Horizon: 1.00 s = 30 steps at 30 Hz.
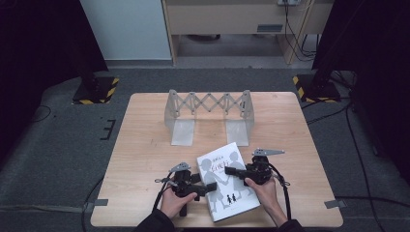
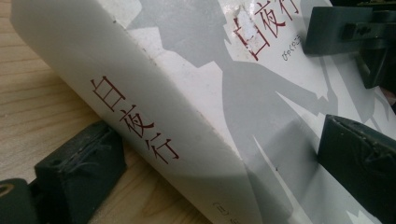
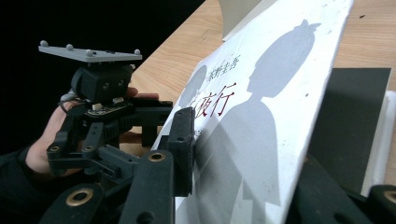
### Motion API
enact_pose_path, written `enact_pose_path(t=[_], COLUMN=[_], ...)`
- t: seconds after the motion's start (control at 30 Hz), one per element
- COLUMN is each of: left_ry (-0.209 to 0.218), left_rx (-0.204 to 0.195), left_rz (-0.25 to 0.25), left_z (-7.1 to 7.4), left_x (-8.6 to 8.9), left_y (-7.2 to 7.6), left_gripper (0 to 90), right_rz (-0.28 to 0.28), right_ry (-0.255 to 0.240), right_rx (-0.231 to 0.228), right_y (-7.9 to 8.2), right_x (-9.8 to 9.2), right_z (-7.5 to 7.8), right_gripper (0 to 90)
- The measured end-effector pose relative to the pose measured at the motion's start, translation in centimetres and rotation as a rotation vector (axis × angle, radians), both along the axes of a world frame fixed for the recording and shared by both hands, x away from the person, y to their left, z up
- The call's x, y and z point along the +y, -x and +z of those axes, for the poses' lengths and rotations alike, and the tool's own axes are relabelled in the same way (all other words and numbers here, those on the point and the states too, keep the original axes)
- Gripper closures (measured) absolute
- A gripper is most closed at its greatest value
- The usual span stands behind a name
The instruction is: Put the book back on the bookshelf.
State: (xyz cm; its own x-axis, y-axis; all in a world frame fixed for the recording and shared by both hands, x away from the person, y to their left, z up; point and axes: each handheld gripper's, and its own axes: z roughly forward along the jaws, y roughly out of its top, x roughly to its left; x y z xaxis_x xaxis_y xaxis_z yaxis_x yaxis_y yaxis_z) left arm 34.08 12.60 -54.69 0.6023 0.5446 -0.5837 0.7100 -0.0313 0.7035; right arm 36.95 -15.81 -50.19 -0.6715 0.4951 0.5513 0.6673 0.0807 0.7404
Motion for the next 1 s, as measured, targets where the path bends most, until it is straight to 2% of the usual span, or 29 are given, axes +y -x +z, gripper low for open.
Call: enact_pose_path(t=[0.03,0.07,0.1,0.17,0.3,0.33,0.37,0.4,0.43,0.6,0.67,0.7,0.73,0.77,0.87,0.93,1.0], left_ry=[-0.002,-0.003,-0.006,-0.009,-0.013,-0.013,-0.011,-0.014,-0.023,-0.038,-0.04,-0.041,-0.043,-0.044,-0.043,-0.043,-0.043], left_rx=[0.0,-0.001,-0.001,-0.001,-0.001,0.0,0.0,0.0,-0.002,-0.006,-0.006,-0.006,-0.006,-0.005,-0.005,-0.006,-0.005], left_rz=[0.005,0.008,0.012,0.014,0.018,0.017,0.016,0.017,0.02,0.026,0.027,0.028,0.032,0.035,0.037,0.037,0.039], left_z=[0.0,0.0,0.0,0.0,0.0,0.0,0.0,0.0,0.1,0.1,0.1,0.1,0.1,0.1,0.1,0.1,0.1], left_x=[0.0,-0.1,-0.1,-0.1,-0.2,-0.2,-0.2,-0.2,-0.2,-0.4,-0.3,-0.3,-0.3,-0.2,-0.2,-0.2,-0.3], left_y=[0.0,0.0,0.1,0.1,0.0,0.0,0.0,0.0,0.1,0.1,0.1,0.1,0.1,0.1,0.1,0.1,0.1], left_gripper=[0.1,0.2,0.3,0.5,0.8,0.9,1.6,1.6,2.7,3.8,4.2,5.3,5.3,6.9,7.5,7.6,7.6], right_rz=[-0.002,-0.014,-0.023,-0.032,-0.046,-0.048,-0.054,-0.054,-0.069,-0.087,-0.09,-0.095,-0.095,-0.098,-0.099,-0.096,-0.096], right_ry=[0.007,0.044,0.063,0.079,0.1,0.101,0.126,0.126,0.169,0.212,0.227,0.253,0.253,0.281,0.262,0.275,0.273], right_rx=[-0.006,-0.033,-0.04,-0.051,-0.043,-0.039,-0.044,-0.044,-0.065,-0.066,-0.081,-0.1,-0.1,-0.103,-0.086,-0.105,-0.102], right_y=[0.0,0.1,0.1,0.1,0.0,0.0,0.0,0.0,0.0,-0.1,0.0,0.1,0.1,0.1,0.1,0.2,0.2], right_x=[0.0,0.0,0.0,0.0,-0.3,-0.4,-0.4,-0.4,-0.6,-1.0,-1.1,-1.2,-1.2,-1.2,-1.5,-1.4,-1.4], right_z=[0.0,0.1,0.1,0.1,0.1,0.1,0.1,0.1,0.0,-0.3,-0.3,-0.4,-0.4,-0.4,-1.0,-1.0,-1.1], right_gripper=[65.2,60.1,57.1,54.1,51.7,50.1,45.3,45.3,40.7,39.0,38.1,36.5,36.5,35.6,34.8,33.8,32.4])
